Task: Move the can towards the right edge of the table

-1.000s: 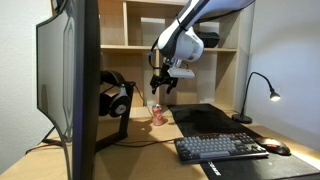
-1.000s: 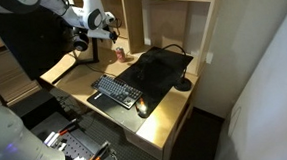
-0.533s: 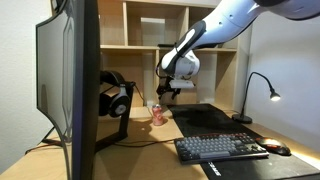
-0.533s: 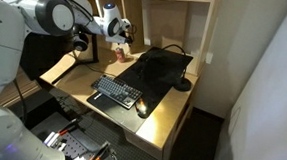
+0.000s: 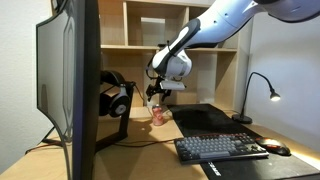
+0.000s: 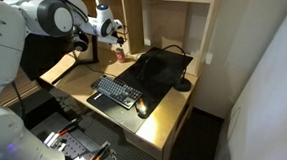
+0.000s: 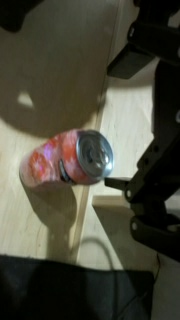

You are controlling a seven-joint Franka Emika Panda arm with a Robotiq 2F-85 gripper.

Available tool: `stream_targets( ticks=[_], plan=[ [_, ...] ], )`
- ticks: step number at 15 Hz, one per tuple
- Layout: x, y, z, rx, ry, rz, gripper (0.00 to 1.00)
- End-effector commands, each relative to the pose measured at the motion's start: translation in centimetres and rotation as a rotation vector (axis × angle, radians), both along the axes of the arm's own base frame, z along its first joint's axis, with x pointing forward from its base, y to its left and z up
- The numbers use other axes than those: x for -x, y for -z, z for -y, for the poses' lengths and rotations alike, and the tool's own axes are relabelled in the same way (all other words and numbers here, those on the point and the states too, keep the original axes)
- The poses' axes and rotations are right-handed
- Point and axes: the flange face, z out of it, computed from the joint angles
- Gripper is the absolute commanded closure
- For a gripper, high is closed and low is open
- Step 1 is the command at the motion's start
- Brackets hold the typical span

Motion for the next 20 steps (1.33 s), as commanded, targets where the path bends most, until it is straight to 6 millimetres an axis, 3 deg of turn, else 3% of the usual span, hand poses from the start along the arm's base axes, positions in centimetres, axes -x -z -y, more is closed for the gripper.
stream_targets(
  ticks=[1, 2, 5, 10, 15, 17, 20],
  plan=[
    [0.8, 1.2, -4.0, 0.091, 0.014, 0.043, 0.00],
    [1.1, 0.4, -3.0, 0.030, -0.021, 0.000, 0.00],
    [1.5, 1.0, -4.6, 0.079, 0.006, 0.019, 0.00],
    [-0.1, 1.0, -1.7, 0.083, 0.159, 0.071, 0.00],
    [0.3, 1.0, -2.2, 0.083, 0.127, 0.042, 0.00],
    [-0.4, 2.4, -1.7, 0.106, 0.151, 0.026, 0.00],
    [-1.0, 2.9, -1.1, 0.100, 0.173, 0.042, 0.00]
  ],
)
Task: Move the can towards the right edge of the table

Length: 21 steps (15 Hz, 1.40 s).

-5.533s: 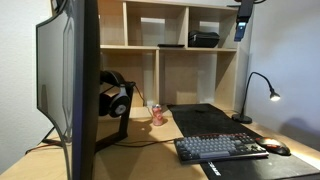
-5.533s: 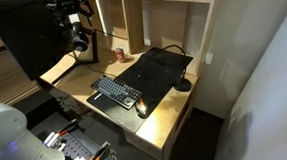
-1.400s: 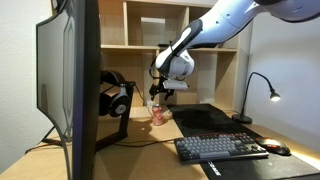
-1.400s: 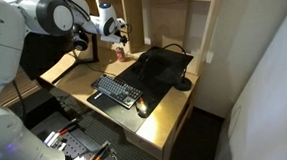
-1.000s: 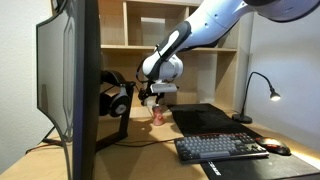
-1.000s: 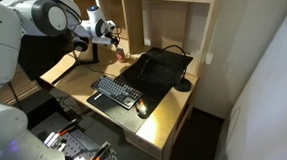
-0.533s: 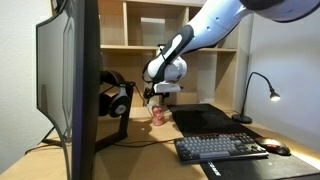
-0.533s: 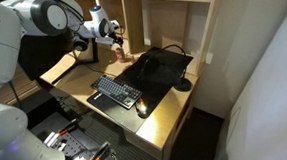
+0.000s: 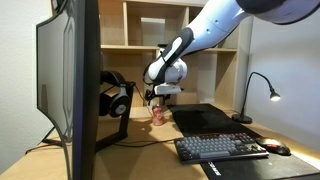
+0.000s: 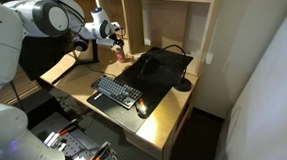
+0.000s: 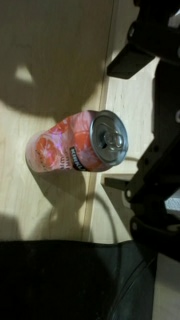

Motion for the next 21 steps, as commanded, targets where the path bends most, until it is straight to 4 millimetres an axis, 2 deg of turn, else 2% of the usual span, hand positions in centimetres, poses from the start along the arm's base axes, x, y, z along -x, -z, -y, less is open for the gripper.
stream_targets(
  ticks=[1, 11, 12, 17, 21],
  plan=[
    [-1.2, 0.9, 0.4, 0.018, 0.023, 0.022, 0.00],
    [-2.2, 3.3, 0.5, 0.010, 0.043, -0.016, 0.00],
    [-2.2, 3.4, 0.5, 0.009, 0.041, -0.018, 0.19],
    [-2.6, 4.0, 0.5, 0.020, 0.039, -0.025, 0.56],
    [-2.9, 3.7, 0.6, 0.038, 0.043, -0.025, 0.57]
  ],
)
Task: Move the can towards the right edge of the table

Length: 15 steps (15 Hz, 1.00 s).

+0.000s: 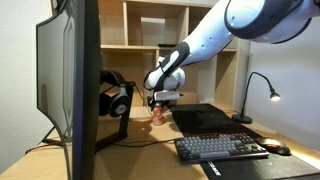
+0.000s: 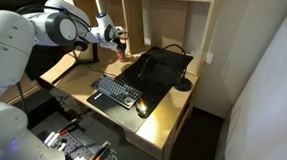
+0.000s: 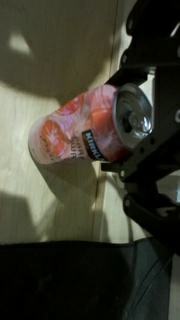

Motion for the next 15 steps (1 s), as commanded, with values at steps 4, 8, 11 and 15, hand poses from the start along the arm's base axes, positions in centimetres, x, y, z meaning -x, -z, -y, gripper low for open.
stream_targets(
  ticks=[4, 8, 11, 15],
  plan=[
    [0.5, -4.7, 1.8, -0.004, -0.036, -0.032, 0.57],
    [2.6, -11.1, 4.0, -0.025, -0.093, -0.025, 0.57],
    [5.3, -15.2, 5.8, -0.042, -0.164, -0.068, 0.57],
    [9.5, -19.4, 8.6, -0.038, -0.169, -0.082, 0.57]
  ],
)
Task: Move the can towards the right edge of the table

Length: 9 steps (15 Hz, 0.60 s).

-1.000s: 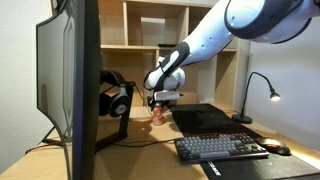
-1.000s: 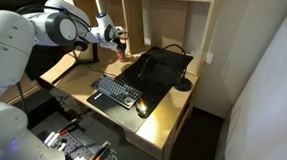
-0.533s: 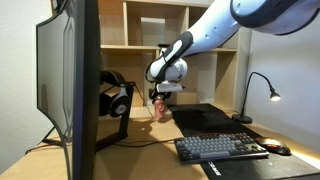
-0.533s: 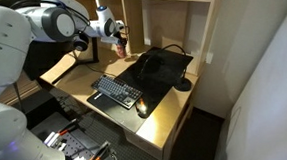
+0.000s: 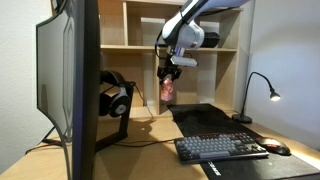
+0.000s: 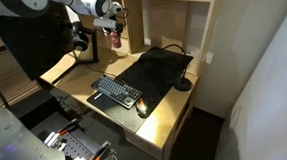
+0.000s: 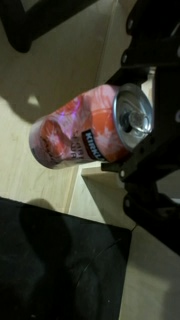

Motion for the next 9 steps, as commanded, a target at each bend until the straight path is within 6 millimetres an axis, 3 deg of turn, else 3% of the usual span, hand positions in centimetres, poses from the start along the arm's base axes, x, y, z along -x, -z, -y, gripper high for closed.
stream_targets(
  ticks=[1, 6, 9],
  plan=[
    [5.3, -3.0, 2.7, 0.005, 0.003, -0.006, 0.57],
    [11.3, -7.4, 5.8, -0.012, 0.217, 0.074, 0.57],
    [16.0, -9.4, 7.7, -0.025, 0.401, 0.103, 0.57]
  ],
)
